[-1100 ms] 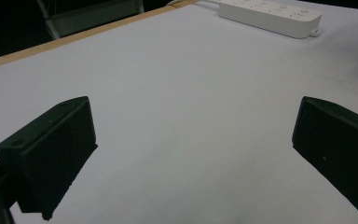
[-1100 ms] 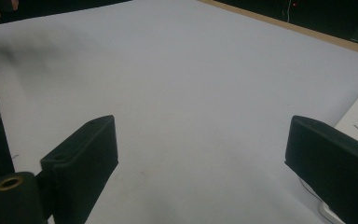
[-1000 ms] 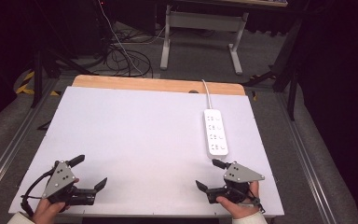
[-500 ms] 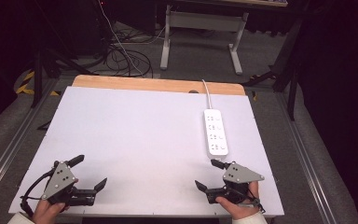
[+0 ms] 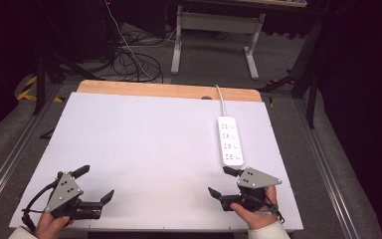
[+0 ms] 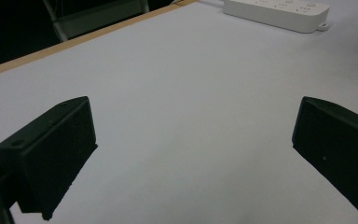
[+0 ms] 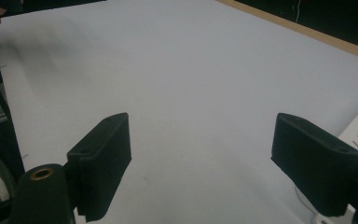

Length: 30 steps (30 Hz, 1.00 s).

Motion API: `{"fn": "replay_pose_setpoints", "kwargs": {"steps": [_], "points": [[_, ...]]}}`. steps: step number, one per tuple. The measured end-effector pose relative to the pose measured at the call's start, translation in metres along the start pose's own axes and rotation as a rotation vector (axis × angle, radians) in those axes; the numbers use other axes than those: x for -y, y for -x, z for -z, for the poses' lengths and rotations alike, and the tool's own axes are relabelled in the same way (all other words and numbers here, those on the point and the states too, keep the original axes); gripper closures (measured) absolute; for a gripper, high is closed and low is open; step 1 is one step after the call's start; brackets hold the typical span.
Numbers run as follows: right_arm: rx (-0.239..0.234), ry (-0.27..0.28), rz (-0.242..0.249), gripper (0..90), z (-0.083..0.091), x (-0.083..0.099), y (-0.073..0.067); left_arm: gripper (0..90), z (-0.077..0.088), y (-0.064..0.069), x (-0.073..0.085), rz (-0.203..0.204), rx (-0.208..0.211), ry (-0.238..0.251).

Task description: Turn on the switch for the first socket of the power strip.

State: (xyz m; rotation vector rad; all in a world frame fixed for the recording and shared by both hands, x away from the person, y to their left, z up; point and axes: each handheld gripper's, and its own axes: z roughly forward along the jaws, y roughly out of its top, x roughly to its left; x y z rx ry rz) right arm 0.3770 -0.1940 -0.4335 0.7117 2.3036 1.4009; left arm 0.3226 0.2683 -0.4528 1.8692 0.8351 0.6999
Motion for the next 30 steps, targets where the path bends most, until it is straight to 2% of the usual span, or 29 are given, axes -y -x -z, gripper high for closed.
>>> {"fn": "replay_pose_setpoints", "kwargs": {"steps": [19, 30], "points": [[0.019, 0.008, 0.015, 21.0, 0.003, -0.033, 0.015, 0.2, -0.001, 0.000, 0.000, -0.004, -0.004, -0.004], [0.027, 0.009, 0.006, 21.0, 0.003, -0.053, 0.033, 0.2, -0.001, 0.000, 0.000, -0.005, -0.006, -0.005]]}}
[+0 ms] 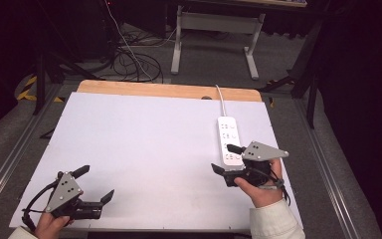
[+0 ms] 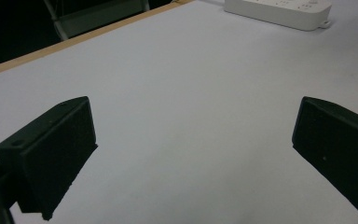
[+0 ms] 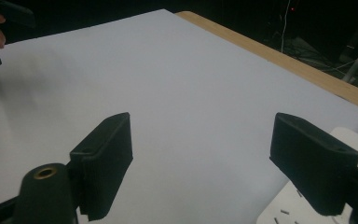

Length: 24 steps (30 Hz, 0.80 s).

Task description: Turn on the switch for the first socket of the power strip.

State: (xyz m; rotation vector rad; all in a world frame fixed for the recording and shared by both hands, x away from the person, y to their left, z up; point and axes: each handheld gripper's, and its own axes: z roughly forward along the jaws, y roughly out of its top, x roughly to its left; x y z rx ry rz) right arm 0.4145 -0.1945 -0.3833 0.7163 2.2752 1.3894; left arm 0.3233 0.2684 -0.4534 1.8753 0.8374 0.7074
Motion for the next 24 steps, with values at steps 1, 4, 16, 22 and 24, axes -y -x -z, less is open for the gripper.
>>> {"fn": "replay_pose_setpoints", "kwargs": {"steps": [1, 4, 16, 22, 24], "points": [[0.001, -0.001, -0.004, 21.0, 0.000, -0.002, 0.001, 0.2, 0.000, 0.000, 0.000, 0.002, 0.001, -0.002], [0.010, -0.005, -0.002, 21.0, -0.001, -0.006, 0.005, 0.2, 0.000, 0.000, 0.000, 0.002, 0.002, -0.002], [0.081, 0.001, -0.029, 27.1, -0.004, -0.020, 0.025, 0.2, 0.000, 0.000, 0.000, -0.004, 0.000, -0.007], [0.108, 0.000, -0.033, 47.0, -0.005, -0.026, 0.044, 0.2, -0.001, 0.000, 0.000, -0.005, -0.003, -0.008], [0.113, -0.012, -0.048, 52.6, -0.008, -0.027, 0.050, 0.2, -0.001, 0.000, 0.000, -0.008, -0.006, -0.008]]}}
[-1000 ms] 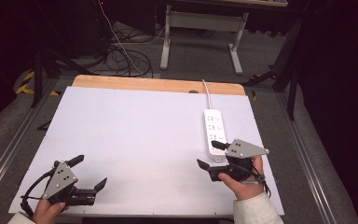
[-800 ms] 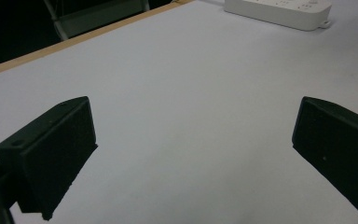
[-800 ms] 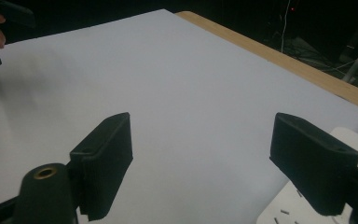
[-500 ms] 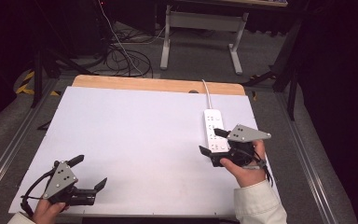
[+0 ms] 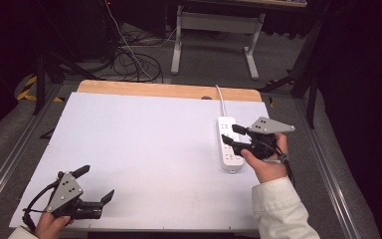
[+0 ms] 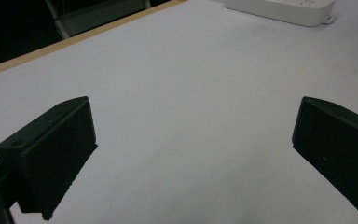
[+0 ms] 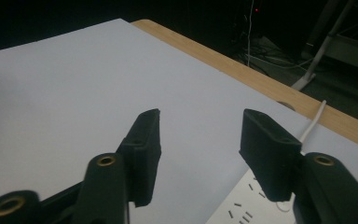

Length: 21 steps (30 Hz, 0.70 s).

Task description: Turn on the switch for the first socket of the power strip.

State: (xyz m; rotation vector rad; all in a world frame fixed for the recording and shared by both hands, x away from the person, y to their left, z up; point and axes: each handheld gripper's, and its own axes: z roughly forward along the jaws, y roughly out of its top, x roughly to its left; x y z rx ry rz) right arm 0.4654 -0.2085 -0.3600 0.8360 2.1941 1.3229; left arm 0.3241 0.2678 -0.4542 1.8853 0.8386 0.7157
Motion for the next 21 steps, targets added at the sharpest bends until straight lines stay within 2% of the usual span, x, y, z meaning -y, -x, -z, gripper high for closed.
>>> {"fn": "replay_pose_setpoints", "kwargs": {"steps": [1, 3, 4, 5, 6, 7, 11, 19, 21], "points": [[0.000, 0.000, 0.000, 52.6, 0.000, 0.000, 0.000, 0.2, 0.000, 0.000, 0.000, 0.000, 0.000, 0.000], [0.003, -0.021, -0.009, 63.4, -0.007, -0.002, 0.007, 0.2, 0.000, 0.000, 0.000, -0.002, -0.002, -0.002], [0.003, -0.021, -0.009, 63.4, -0.007, -0.002, 0.007, 0.2, 0.000, 0.000, 0.000, -0.002, -0.002, -0.002], [0.005, -0.038, -0.014, 72.3, -0.011, -0.003, 0.011, 0.2, 0.000, 0.000, 0.000, -0.001, -0.001, -0.003], [0.005, -0.038, -0.014, 72.3, -0.011, -0.003, 0.011, 0.2, 0.000, 0.000, 0.000, -0.001, -0.002, -0.002], [0.007, -0.051, -0.019, 79.1, -0.014, -0.004, 0.016, 0.2, 0.000, 0.000, 0.000, 0.000, -0.003, -0.002], [0.022, -0.058, -0.036, 88.0, -0.020, -0.005, 0.026, 0.2, 0.000, -0.001, 0.000, -0.001, -0.005, -0.003], [0.070, -0.083, -0.070, 90.0, -0.034, -0.005, 0.043, 0.2, 0.000, -0.001, 0.000, 0.002, -0.004, -0.002], [0.089, -0.085, -0.092, 90.0, -0.038, -0.003, 0.051, 0.2, 0.000, -0.001, 0.000, 0.003, -0.002, -0.004]]}}
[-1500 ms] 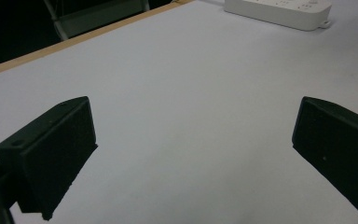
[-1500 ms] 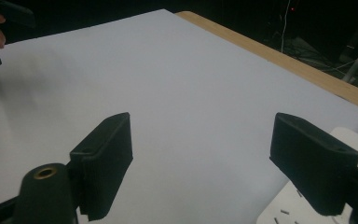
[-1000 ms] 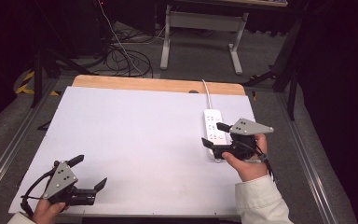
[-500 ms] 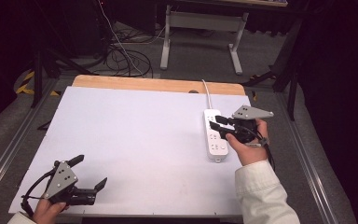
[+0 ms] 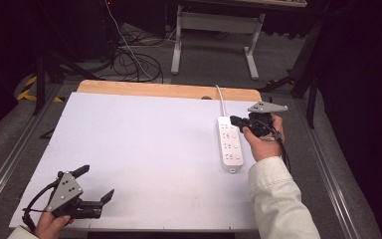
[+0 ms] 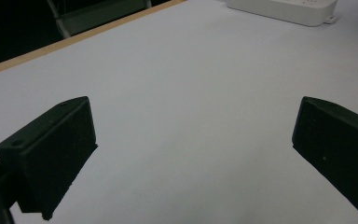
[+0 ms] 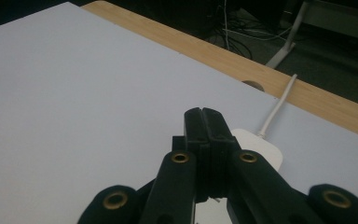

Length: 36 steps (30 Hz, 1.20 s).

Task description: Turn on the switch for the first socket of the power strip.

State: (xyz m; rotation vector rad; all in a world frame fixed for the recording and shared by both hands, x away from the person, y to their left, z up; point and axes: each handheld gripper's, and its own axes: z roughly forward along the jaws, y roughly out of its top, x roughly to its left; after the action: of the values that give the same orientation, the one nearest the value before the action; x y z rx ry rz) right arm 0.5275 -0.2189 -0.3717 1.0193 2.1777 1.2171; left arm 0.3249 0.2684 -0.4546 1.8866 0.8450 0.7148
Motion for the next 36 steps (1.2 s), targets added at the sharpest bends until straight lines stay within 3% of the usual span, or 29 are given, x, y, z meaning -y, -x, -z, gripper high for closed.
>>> {"fn": "replay_pose_setpoints", "kwargs": {"steps": [16, 36], "points": [[0.099, -0.095, -0.043, 90.0, -0.045, 0.016, 0.033, 0.2, -0.001, -0.002, 0.000, 0.008, -0.006, -0.007], [0.141, -0.189, -0.067, 90.0, -0.079, 0.035, 0.044, 0.2, -0.001, -0.002, 0.001, 0.007, -0.008, -0.008]]}}
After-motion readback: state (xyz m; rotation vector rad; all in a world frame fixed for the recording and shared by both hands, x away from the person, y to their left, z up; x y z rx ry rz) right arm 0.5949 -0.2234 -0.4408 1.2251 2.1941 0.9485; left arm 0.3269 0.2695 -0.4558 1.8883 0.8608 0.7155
